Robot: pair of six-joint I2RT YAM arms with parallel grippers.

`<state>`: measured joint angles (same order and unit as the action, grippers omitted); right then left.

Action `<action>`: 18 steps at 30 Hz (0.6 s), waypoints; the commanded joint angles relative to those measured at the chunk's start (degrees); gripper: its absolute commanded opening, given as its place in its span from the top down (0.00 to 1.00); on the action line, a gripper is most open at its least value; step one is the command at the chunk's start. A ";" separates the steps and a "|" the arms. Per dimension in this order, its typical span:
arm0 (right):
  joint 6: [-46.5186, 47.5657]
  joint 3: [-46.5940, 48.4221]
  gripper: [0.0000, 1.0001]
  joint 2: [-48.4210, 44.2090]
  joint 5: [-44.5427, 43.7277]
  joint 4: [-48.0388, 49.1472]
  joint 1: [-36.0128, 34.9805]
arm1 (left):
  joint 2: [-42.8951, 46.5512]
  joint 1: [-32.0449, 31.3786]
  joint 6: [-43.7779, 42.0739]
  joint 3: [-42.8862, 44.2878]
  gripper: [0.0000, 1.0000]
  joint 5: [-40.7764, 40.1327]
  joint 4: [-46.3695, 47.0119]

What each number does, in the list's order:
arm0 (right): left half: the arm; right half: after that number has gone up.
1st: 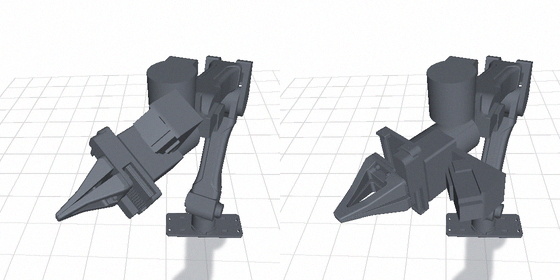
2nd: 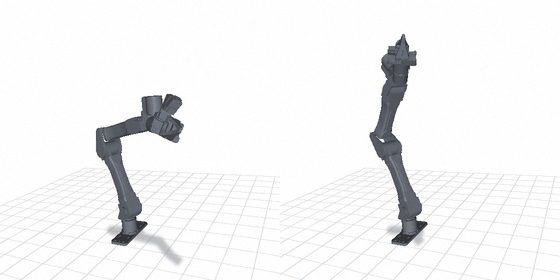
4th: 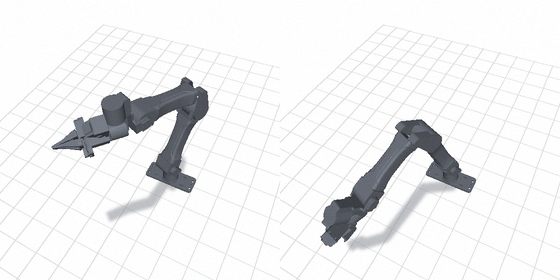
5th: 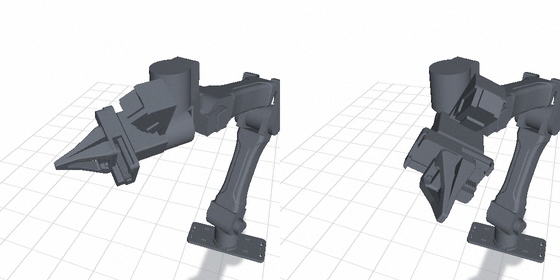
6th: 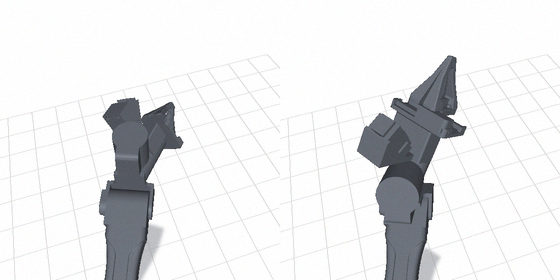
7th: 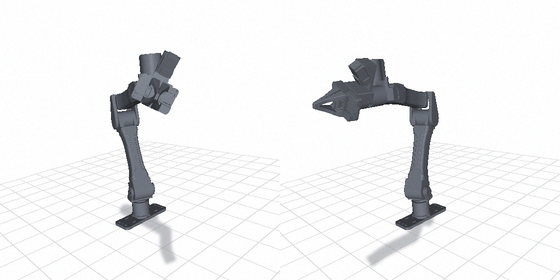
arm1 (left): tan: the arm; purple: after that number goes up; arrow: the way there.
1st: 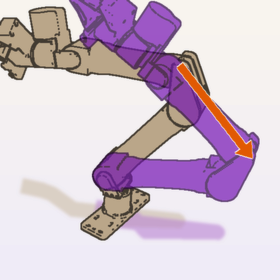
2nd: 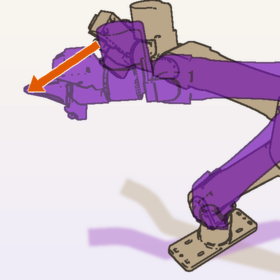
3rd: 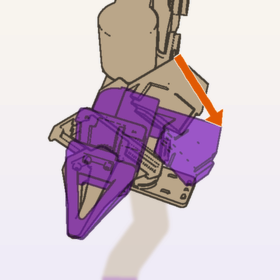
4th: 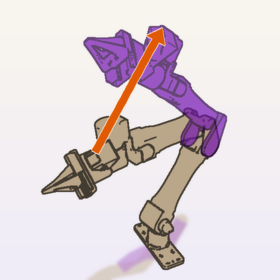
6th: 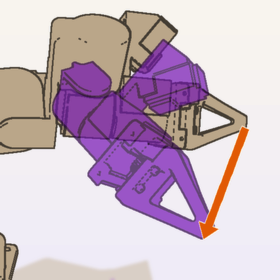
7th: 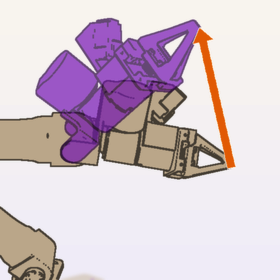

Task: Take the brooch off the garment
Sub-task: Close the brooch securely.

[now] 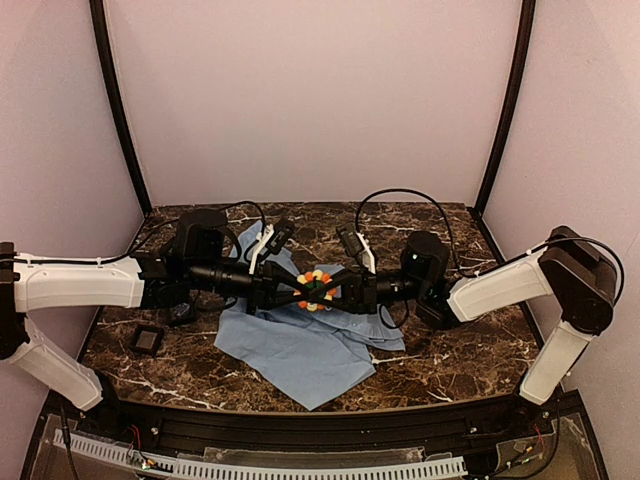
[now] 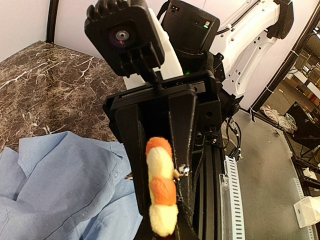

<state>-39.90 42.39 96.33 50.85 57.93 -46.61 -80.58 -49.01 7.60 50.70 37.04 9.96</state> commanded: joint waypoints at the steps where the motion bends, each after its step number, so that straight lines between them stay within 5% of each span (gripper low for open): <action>1: -4.47 -1.82 0.85 1.48 -6.01 0.61 6.72 | 3.55 -0.72 -3.97 -0.34 0.99 7.93 -5.30; 18: 6.07 -0.80 0.68 -1.90 -1.44 -4.53 4.38 | 2.56 -0.73 -3.84 -0.14 0.99 6.19 -5.13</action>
<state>-36.51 41.12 95.77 53.47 56.29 -43.38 -80.51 -48.64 5.19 50.70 37.50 7.03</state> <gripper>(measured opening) 0.300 0.055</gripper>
